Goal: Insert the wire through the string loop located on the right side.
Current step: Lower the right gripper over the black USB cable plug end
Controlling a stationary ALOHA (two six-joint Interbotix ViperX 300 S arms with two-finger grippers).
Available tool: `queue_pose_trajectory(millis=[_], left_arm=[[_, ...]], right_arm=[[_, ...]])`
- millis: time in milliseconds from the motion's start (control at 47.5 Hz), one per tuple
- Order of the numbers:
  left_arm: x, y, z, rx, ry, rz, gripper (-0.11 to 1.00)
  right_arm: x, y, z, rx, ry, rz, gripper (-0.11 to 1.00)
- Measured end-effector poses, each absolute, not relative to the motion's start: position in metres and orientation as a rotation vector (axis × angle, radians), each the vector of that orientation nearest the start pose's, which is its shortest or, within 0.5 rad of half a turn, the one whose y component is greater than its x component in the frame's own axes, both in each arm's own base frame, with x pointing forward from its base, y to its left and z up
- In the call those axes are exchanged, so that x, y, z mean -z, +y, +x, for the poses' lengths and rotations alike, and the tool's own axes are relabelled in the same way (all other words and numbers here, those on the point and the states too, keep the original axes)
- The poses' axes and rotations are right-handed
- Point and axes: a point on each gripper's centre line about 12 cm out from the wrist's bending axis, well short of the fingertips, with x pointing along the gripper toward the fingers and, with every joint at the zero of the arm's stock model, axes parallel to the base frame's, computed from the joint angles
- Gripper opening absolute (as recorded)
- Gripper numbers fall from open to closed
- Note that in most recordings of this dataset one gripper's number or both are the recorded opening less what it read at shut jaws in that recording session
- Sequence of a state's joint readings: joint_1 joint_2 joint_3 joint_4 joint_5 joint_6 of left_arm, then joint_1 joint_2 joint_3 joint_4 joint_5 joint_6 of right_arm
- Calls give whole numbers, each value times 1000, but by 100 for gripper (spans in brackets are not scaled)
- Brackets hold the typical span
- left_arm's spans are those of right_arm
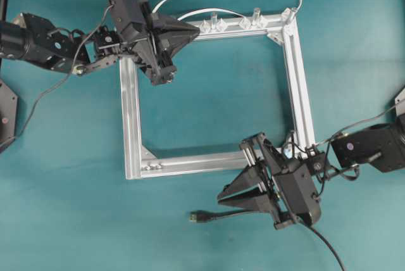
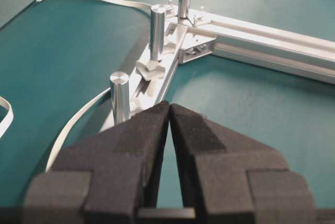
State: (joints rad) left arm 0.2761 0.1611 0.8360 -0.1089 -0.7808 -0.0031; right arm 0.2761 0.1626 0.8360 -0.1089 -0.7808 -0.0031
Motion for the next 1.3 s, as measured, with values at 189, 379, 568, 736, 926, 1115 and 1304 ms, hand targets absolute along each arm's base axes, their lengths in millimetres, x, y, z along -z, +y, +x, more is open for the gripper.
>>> queue_pose_trajectory(millis=[189, 379, 568, 736, 926, 1115, 1304], left_arm=[[-142, 111, 374, -322, 248, -81, 2], [-138, 111, 375, -317, 314, -90, 2], [-138, 111, 376, -318, 321, -92, 3], [-140, 111, 380, -313, 332, -92, 32], [-141, 110, 385, -305, 359, -94, 65], [-140, 110, 385, -306, 369, -97, 63], [-140, 110, 385, -305, 371, -96, 64]], right_arm=[[-141, 111, 378, -264, 222, 31, 2], [-137, 114, 385, -213, 242, 100, 2], [-122, 145, 376, -279, 303, 97, 2], [-113, 145, 377, -219, 361, 177, 27], [-107, 145, 380, -194, 378, 186, 82], [-102, 146, 384, -187, 389, 187, 88], [-104, 145, 386, -161, 384, 217, 88]])
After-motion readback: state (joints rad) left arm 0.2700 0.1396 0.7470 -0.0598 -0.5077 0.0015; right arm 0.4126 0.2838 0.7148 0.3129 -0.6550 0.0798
